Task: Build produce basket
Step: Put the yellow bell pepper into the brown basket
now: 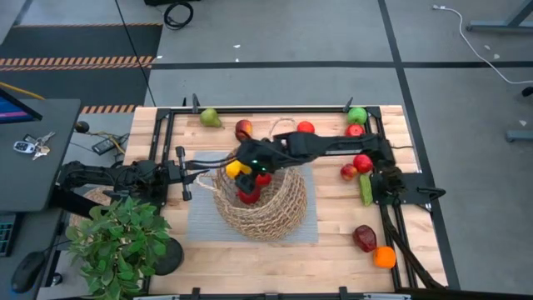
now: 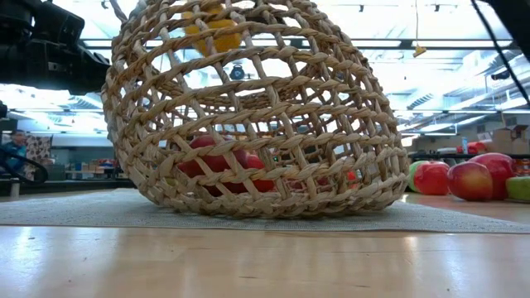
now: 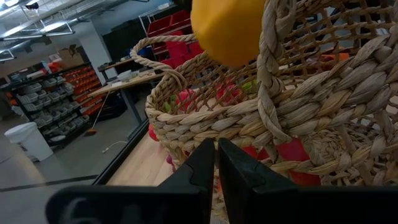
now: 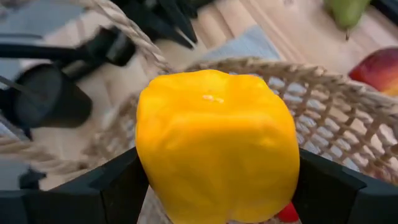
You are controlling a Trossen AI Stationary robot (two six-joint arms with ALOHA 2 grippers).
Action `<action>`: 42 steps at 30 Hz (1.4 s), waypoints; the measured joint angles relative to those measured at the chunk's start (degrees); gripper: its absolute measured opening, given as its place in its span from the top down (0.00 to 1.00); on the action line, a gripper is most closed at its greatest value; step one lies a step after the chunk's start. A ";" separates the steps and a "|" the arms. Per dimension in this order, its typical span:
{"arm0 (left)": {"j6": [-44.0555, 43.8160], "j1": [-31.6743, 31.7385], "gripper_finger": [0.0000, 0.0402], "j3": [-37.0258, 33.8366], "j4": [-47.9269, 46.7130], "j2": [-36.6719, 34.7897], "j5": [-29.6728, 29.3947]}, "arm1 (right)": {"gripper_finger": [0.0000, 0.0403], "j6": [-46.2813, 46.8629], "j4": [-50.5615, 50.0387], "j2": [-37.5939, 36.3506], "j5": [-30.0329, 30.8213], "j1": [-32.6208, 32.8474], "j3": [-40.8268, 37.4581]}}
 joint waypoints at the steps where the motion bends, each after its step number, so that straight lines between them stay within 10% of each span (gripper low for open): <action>1: 0.00 -0.01 0.93 -0.01 0.01 -0.01 0.00 | 0.17 -0.19 -0.89 1.07 -0.54 -0.33 0.99; 17: 0.00 -0.01 0.93 -0.01 -0.02 0.00 0.04 | 0.17 -2.25 -7.93 11.27 -16.01 -5.13 2.49; 42: 0.00 0.01 0.93 0.01 0.02 0.00 -0.02 | 0.07 -12.19 -7.78 12.62 -14.85 -5.62 2.46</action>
